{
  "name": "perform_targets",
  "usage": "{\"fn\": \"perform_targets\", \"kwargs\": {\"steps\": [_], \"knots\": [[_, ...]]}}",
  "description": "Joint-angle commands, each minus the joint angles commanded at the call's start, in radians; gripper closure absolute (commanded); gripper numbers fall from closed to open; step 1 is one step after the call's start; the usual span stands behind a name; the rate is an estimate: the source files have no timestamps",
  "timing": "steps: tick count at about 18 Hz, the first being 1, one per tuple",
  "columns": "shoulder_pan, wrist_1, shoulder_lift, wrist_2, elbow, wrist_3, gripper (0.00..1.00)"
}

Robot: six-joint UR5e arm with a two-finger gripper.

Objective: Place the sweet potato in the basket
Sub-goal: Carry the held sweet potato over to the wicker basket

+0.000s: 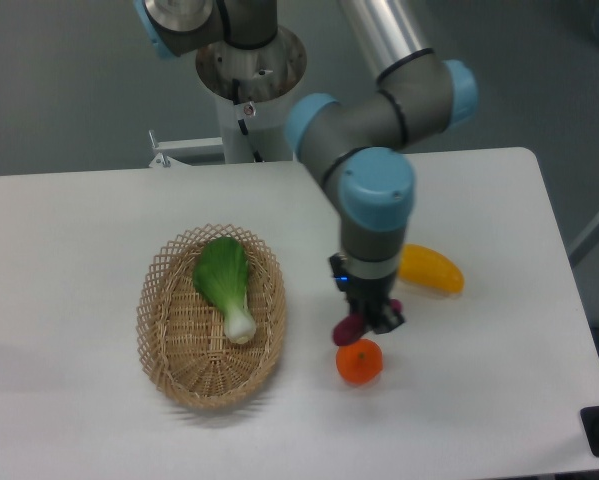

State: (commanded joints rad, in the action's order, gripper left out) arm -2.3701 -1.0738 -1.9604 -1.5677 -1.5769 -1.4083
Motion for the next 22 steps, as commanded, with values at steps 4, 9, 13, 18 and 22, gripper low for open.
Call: {"fn": "perform_targets", "kwargs": {"steps": [4, 9, 13, 18, 22], "knots": [[0.061, -0.002, -0.005, 0.000, -0.002, 0.034, 0.80], [0.141, 0.006, -0.021, 0.000, -0.006, 0.094, 0.80], [0.199, 0.006, -0.023, -0.002, -0.029, 0.106, 0.80], [0.281, 0.012, -0.040, -0.038, -0.055, 0.150, 0.79], [0.316, 0.014, -0.061, -0.037, -0.054, 0.224, 0.72]]}}
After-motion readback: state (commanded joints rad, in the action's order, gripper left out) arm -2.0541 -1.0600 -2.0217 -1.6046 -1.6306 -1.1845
